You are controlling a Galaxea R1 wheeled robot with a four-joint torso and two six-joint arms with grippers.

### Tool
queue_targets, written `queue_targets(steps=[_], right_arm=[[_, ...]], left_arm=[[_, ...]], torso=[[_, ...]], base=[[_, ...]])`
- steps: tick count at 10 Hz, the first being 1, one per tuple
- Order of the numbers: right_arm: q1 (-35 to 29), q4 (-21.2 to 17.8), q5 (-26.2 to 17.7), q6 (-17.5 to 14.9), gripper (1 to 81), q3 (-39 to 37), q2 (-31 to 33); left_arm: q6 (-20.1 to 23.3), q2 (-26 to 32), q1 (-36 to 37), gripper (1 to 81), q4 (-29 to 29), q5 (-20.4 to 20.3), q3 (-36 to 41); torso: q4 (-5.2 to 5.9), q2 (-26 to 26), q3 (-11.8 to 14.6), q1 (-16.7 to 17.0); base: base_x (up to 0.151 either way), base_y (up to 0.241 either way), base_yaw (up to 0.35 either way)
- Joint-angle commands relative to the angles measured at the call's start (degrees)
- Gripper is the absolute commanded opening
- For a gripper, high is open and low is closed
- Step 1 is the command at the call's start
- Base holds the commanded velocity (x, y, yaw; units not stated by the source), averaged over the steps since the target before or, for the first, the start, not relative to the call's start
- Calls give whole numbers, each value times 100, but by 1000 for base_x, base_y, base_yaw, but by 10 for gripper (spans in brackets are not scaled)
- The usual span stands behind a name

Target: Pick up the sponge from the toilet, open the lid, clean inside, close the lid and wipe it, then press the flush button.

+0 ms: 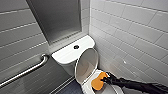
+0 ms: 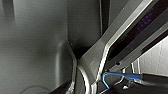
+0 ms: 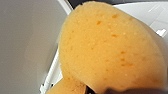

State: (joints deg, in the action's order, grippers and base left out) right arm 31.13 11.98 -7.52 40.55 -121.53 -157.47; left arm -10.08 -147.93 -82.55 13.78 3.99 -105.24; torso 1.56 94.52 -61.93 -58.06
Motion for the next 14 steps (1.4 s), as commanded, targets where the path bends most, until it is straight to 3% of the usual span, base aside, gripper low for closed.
queue_targets(steps=[1, 4, 8, 14], right_arm=[[-928, -152, -179, 129, 10, -1643, -1087], [-946, -117, -170, 340, 10, -1725, -1009], [-700, -117, -118, 463, 10, -908, -245], [-85, -223, 452, 507, 10, -371, 415]], left_arm=[[59, 70, -81, 811, 64, 401, 109], [120, 1, -81, 811, 143, 402, 101], [120, -141, -73, 811, 178, 419, -31], [129, -228, -47, 811, 187, 428, -84]], torso=[[0, 0, 0, 0], [0, 0, 0, 0], [0, 0, 0, 0], [0, 0, 0, 0]], base=[[0, 0, 0], [0, 0, 0], [0, 0, 0], [0, 0, 0]])
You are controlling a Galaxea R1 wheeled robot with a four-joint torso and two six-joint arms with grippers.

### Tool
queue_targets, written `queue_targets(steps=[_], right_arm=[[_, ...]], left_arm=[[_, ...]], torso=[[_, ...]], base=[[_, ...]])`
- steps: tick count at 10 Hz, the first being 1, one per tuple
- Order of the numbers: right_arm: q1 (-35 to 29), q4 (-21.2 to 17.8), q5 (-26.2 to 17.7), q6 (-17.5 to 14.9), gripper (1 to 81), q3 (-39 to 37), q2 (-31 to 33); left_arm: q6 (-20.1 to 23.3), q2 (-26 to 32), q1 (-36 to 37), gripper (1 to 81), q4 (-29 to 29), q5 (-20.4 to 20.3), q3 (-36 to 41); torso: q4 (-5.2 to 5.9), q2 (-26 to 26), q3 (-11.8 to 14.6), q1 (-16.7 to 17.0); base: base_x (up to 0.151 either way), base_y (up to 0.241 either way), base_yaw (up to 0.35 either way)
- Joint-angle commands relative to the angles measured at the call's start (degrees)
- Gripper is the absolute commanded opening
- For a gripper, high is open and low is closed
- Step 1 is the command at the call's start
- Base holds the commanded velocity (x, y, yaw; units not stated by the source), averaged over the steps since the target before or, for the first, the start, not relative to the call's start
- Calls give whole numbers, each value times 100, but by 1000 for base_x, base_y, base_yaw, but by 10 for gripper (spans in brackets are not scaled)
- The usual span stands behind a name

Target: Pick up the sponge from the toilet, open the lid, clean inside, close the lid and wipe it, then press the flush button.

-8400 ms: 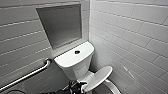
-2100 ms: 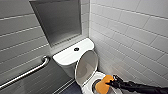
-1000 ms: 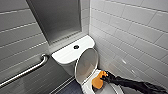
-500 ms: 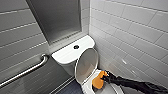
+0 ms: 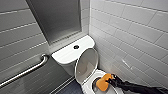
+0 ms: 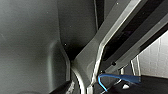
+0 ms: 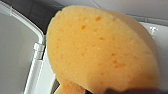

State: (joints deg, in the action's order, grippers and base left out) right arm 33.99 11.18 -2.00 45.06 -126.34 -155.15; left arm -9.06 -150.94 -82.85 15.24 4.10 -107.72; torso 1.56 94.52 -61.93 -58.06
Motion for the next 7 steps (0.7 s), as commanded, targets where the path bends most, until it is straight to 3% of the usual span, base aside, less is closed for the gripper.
queue_targets(steps=[1, 7], right_arm=[[-204, -168, 14, 56, 10, 189, 332], [745, -353, 955, 47, 10, 1516, 1738]], left_arm=[[18, 64, -17, 811, 110, 417, 163], [18, -85, -8, 811, 190, 434, 154]], torso=[[0, 0, 0, 0], [0, 0, 0, 0]], base=[[0, 0, 0], [0, 0, 0]])
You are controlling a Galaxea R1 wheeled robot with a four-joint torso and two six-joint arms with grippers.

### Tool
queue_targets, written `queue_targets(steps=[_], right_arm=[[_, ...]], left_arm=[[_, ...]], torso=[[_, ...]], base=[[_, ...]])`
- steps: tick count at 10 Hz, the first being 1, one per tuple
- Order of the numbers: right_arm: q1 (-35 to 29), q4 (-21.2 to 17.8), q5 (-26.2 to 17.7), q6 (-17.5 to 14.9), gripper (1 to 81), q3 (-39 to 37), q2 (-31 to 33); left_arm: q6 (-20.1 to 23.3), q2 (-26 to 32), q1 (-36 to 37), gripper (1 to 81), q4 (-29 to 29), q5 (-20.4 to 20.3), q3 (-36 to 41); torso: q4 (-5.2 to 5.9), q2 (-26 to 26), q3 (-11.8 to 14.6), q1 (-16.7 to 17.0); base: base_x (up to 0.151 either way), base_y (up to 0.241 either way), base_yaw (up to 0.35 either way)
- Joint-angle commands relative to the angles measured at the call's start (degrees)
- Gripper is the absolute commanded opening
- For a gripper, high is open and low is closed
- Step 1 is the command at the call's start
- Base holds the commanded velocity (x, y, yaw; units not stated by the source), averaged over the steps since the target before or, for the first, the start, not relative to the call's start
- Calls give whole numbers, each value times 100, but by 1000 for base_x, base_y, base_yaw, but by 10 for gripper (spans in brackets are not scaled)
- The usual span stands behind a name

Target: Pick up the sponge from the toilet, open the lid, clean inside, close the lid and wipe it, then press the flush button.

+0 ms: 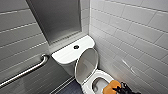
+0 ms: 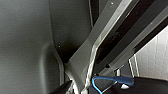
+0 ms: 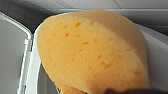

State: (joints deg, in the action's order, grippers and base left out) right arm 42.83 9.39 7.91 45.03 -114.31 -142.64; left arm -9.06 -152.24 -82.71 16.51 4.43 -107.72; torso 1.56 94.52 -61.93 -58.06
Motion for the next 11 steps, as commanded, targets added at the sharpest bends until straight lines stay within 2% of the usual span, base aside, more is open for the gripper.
queue_targets(steps=[1, 7, 11], right_arm=[[63, -174, 148, 50, 10, 498, 629], [1224, -174, 1247, 32, 10, 1447, 1455], [1743, -174, 1406, -21, 10, 1843, 1473]], left_arm=[[18, 52, -22, 811, 63, 401, 163], [18, 44, -30, 811, 72, 392, 137], [18, 44, -31, 811, 72, 392, 137]], torso=[[0, 0, 0, 0], [0, 0, 0, 0], [0, 2, 0, 0]], base=[[0, 0, 0], [0, 0, 0], [0, 0, 0]])
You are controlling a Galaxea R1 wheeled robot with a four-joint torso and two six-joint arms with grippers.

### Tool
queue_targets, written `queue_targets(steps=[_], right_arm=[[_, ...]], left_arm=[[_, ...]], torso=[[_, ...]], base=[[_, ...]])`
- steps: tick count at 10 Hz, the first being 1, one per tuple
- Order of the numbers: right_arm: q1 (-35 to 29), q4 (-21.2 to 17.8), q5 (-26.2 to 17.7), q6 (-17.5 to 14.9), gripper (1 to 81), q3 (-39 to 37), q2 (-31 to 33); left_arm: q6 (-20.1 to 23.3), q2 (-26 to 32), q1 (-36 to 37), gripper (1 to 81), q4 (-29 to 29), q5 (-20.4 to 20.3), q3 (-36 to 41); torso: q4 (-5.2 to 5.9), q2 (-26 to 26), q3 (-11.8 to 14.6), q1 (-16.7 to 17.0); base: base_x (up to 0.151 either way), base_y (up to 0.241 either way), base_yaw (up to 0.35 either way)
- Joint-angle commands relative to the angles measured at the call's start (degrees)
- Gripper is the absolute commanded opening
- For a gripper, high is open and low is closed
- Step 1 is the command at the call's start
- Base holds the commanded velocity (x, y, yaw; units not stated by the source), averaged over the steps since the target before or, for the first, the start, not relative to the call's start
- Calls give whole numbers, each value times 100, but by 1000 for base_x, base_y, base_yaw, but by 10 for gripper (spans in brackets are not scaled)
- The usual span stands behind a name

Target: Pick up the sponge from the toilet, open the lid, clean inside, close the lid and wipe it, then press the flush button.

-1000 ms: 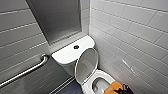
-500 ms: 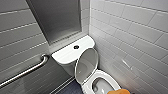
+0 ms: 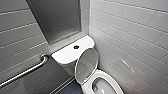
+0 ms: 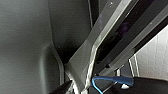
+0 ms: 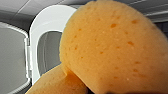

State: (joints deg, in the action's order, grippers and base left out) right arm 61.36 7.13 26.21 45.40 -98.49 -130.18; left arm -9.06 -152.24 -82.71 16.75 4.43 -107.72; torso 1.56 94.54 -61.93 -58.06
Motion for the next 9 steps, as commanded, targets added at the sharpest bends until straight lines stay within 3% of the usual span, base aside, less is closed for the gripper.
queue_targets(steps=[1, 4, 6, 9], right_arm=[[-83, 60, -433, -92, 10, 479, 297], [-215, 95, -599, -268, 10, 1271, 771], [-636, 95, -1151, -321, 10, 1439, 799], [-1541, 60, -2312, -312, 10, 1290, 693]], left_arm=[[18, 44, -30, 811, 48, 384, 137], [27, 44, -30, 811, 56, 384, 145], [27, 44, -22, 811, 56, 384, 154], [27, 44, -22, 811, 56, 384, 137]], torso=[[0, 0, 0, 0], [0, 0, 0, 0], [0, 0, 0, 0], [0, 0, 0, 0]], base=[[0, 0, 0], [0, 0, 0], [0, 0, 0], [0, 0, 0]])
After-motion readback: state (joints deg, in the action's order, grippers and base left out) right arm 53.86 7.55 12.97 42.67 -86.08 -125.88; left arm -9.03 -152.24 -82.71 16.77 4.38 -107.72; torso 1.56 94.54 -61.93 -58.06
